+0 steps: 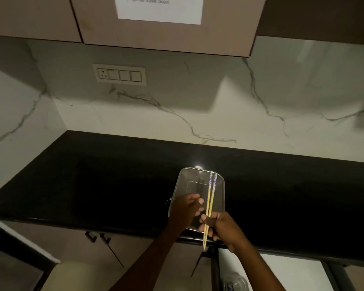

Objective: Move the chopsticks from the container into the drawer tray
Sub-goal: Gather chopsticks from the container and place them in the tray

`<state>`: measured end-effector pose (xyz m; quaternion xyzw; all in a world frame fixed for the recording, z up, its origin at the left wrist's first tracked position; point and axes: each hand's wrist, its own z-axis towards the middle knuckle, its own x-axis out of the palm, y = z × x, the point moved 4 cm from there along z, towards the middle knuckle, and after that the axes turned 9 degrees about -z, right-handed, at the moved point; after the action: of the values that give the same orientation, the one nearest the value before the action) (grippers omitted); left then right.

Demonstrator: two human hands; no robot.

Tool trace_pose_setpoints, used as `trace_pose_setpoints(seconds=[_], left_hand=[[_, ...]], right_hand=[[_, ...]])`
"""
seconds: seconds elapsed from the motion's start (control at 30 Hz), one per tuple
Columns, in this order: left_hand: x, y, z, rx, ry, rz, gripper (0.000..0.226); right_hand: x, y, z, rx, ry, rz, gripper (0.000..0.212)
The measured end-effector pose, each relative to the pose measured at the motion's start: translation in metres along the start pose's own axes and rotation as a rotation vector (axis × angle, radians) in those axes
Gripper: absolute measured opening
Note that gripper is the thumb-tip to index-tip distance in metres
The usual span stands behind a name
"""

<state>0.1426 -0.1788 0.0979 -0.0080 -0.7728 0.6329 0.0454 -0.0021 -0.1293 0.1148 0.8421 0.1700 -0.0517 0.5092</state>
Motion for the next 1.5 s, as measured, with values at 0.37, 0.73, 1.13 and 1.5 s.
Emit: trace_pose_setpoints(seconds=[0.37,0.73,1.13,1.5], left_hand=[[0.034,-0.029,-0.003,0.059,0.246,-0.121,0.085],[0.046,-0.021,-0.013,-0.010,0.321,-0.134,0.062],[0.100,0.023,-0.041,-0.059,0.380,-0.072,0.070],[0.094,0.080,-0.060,-0.139,0.372,0.036,0.060]], right_hand=[[-0.004,-0.038,-0.039,-0.052,0.071,-0.252,0.034],[-0.012,-0.050,-0.047,-0.127,0.012,-0.102,0.026],[-0.051,-0.121,-0.089,0.081,-0.160,0.026,0.021],[-0.035,-0.251,-0.102,0.412,-0.194,-0.427,0.020]])
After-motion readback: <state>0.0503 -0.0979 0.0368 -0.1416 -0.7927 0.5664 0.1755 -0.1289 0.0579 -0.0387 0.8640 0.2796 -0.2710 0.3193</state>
